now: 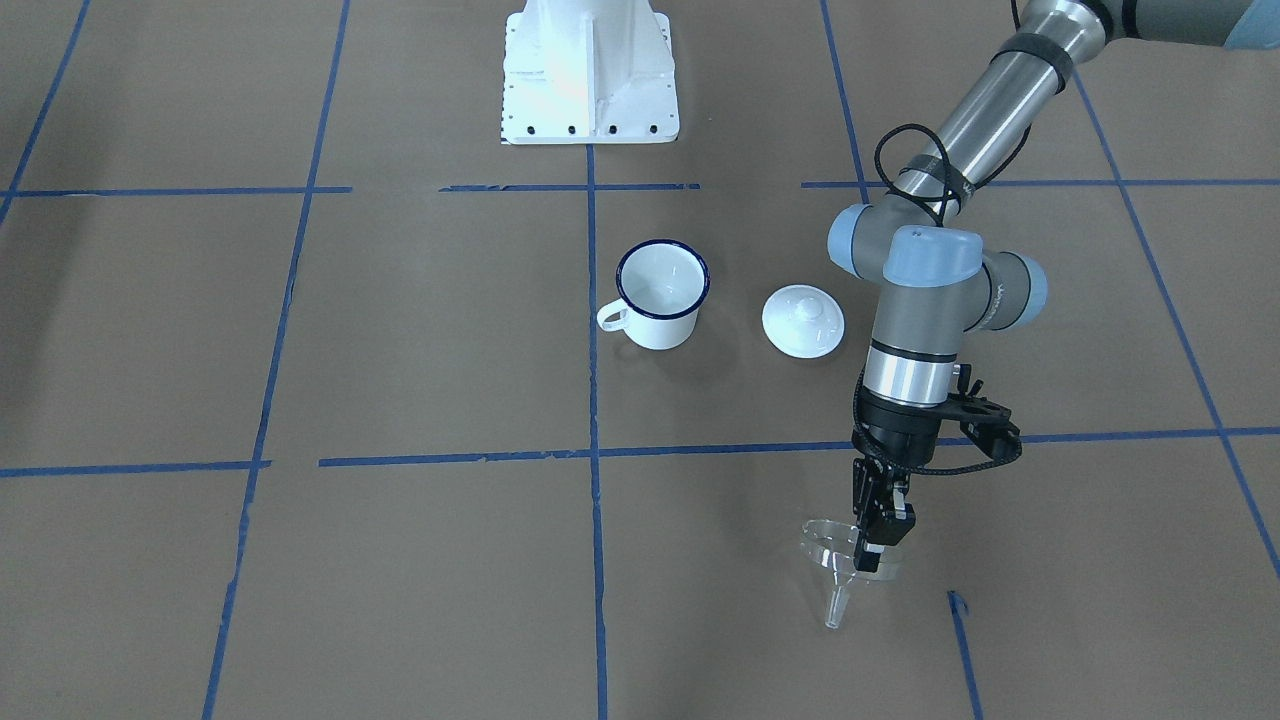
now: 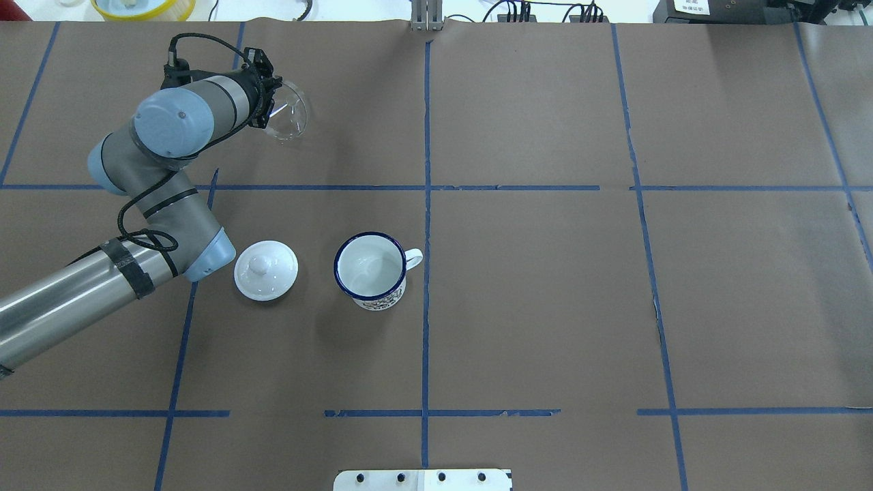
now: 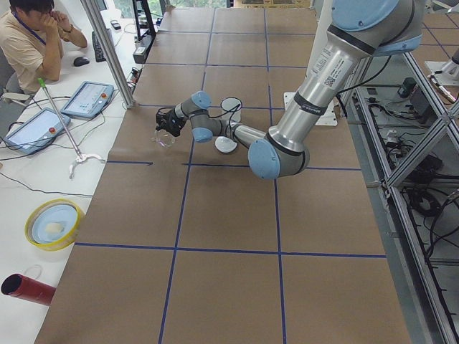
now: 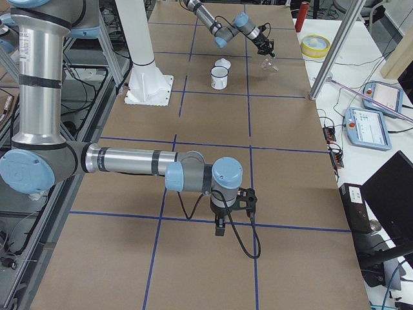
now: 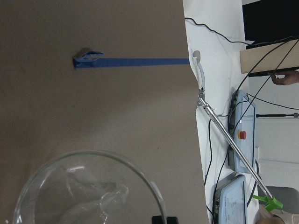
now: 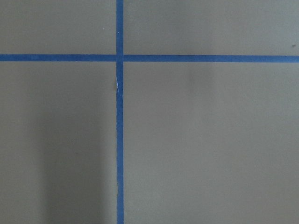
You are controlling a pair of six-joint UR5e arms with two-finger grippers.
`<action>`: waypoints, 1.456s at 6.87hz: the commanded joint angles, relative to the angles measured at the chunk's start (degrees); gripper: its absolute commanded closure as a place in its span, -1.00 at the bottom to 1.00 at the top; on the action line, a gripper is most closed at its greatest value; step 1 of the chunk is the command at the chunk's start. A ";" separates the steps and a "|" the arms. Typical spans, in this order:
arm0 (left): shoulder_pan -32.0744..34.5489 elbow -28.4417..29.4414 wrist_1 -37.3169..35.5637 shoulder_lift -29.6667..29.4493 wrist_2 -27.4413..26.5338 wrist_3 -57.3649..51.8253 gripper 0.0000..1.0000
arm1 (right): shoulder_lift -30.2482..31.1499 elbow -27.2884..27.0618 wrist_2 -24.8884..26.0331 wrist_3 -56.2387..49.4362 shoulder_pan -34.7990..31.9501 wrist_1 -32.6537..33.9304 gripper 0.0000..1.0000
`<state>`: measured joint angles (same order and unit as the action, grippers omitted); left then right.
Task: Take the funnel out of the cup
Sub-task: 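Lower the funnel onto the table and open the left gripper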
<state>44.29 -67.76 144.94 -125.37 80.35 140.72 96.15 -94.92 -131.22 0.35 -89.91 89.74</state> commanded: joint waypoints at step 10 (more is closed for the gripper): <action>3.26 -43.23 -61.08 4.70 30.00 -70.47 -1.00 | 0.00 0.00 0.00 0.00 0.00 0.00 -1.00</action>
<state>47.65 -107.93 89.72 -120.53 105.22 78.05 96.15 -94.92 -131.22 0.35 -89.91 89.74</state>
